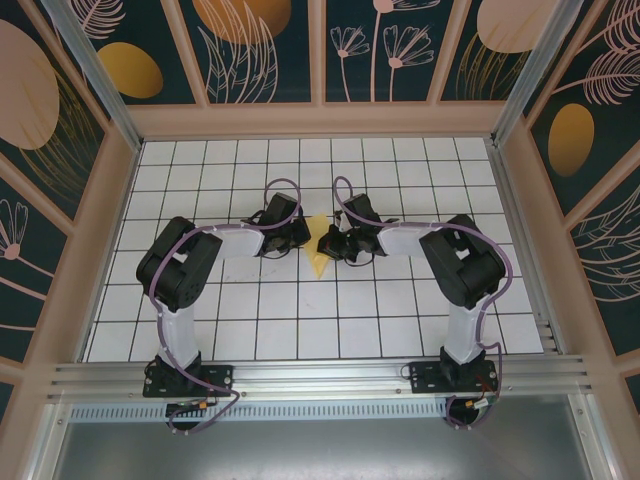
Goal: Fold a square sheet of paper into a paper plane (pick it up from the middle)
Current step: Third fold the triangle at the center of the table.
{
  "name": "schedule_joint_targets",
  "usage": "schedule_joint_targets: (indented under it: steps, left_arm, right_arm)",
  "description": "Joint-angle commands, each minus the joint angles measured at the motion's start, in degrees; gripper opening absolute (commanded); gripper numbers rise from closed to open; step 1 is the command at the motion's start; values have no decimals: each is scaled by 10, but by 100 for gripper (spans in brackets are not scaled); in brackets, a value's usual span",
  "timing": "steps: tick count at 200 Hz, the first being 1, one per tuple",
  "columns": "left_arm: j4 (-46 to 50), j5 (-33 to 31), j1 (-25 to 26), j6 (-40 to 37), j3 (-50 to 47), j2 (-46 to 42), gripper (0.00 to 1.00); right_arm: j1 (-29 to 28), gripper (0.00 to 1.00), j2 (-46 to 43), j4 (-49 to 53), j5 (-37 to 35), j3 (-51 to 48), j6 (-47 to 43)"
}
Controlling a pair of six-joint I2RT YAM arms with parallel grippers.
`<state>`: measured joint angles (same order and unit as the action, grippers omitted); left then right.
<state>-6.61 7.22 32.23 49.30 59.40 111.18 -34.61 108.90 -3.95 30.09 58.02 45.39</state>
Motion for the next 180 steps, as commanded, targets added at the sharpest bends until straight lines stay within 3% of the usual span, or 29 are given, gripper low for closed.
schedule_joint_targets:
  steps: [1,180]
  left_arm:
    - [15,12,0,-9,6,19,8]
    - [9,24,0,-8,3,23,8]
  right_arm:
    - [-5,0,11,-23,4,11,2]
    - [-5,0,34,-37,12,19,-3]
